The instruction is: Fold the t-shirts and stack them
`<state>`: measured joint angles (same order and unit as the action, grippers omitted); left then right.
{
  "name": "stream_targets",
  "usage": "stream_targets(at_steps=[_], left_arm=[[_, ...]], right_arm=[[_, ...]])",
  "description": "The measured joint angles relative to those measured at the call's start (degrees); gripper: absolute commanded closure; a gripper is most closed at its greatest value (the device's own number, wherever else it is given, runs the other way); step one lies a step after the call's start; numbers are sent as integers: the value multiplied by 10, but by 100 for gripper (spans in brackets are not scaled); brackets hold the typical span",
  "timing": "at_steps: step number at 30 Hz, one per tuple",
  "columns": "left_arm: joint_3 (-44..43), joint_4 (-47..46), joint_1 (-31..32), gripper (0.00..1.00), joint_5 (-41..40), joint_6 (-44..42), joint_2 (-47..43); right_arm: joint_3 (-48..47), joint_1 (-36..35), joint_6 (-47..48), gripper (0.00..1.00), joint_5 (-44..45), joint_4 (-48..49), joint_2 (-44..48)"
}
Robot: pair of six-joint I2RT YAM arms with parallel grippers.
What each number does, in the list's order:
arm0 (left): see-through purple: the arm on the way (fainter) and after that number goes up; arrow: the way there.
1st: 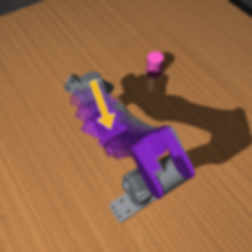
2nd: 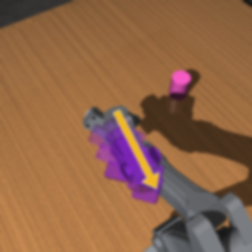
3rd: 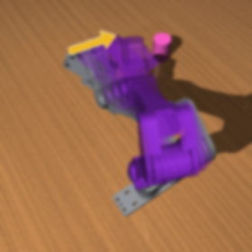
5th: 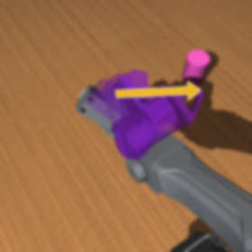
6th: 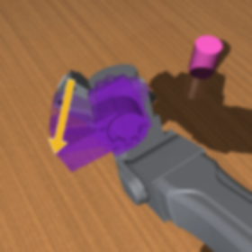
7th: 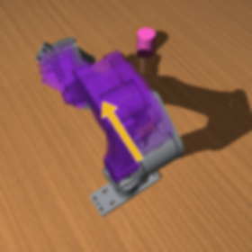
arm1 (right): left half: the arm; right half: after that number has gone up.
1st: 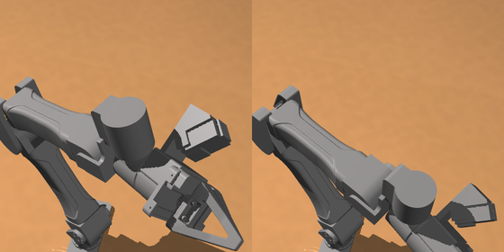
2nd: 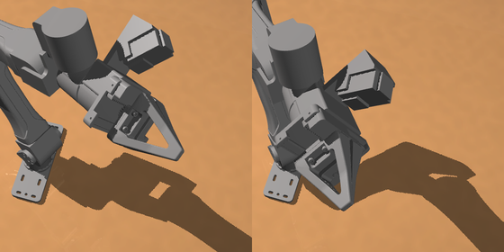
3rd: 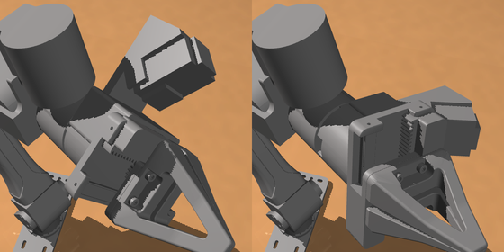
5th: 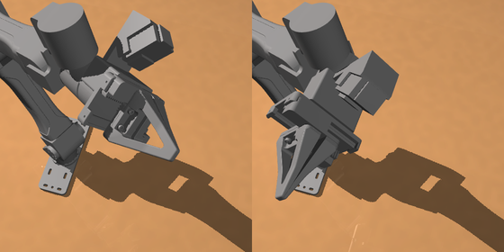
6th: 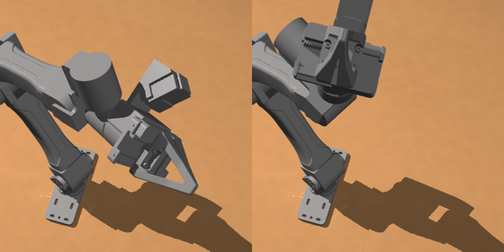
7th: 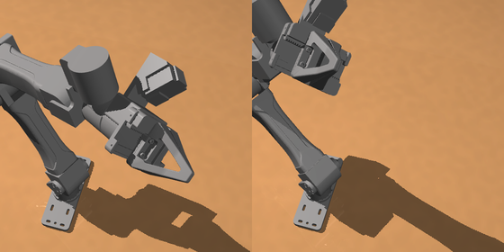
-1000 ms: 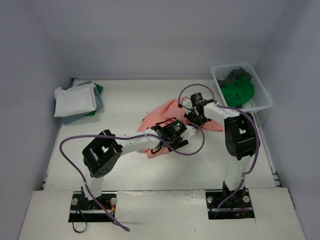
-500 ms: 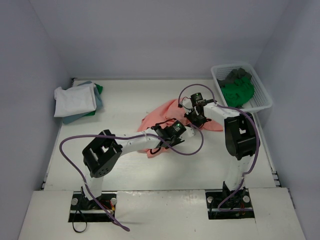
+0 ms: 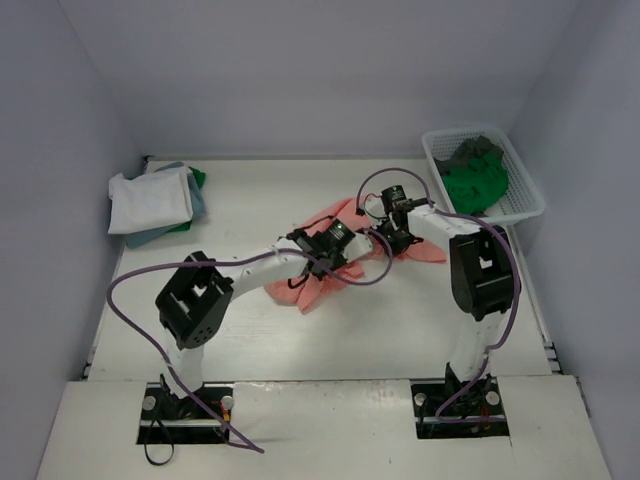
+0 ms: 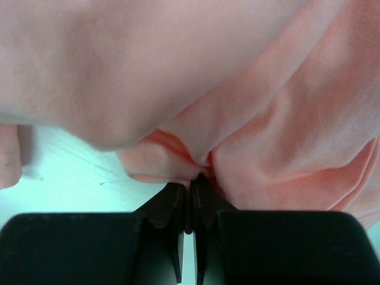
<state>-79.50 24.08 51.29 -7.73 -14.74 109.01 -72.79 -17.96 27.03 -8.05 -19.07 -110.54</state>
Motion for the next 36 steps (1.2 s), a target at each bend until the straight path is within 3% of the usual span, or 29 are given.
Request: stream_targets(at_steps=[9, 20, 31, 36], left_arm=[[-40, 33, -163, 100, 17, -11, -96], [-44, 62, -254, 100, 46, -13, -202], [-132, 97, -339, 100, 96, -4, -259], [-161, 113, -349, 100, 122, -1, -303]], right_arm=[[0, 6, -6, 100, -22, -15, 39], [-68, 67, -27, 100, -56, -26, 131], [-121, 132, -59, 100, -143, -26, 291], [-124, 137, -67, 100, -172, -32, 369]])
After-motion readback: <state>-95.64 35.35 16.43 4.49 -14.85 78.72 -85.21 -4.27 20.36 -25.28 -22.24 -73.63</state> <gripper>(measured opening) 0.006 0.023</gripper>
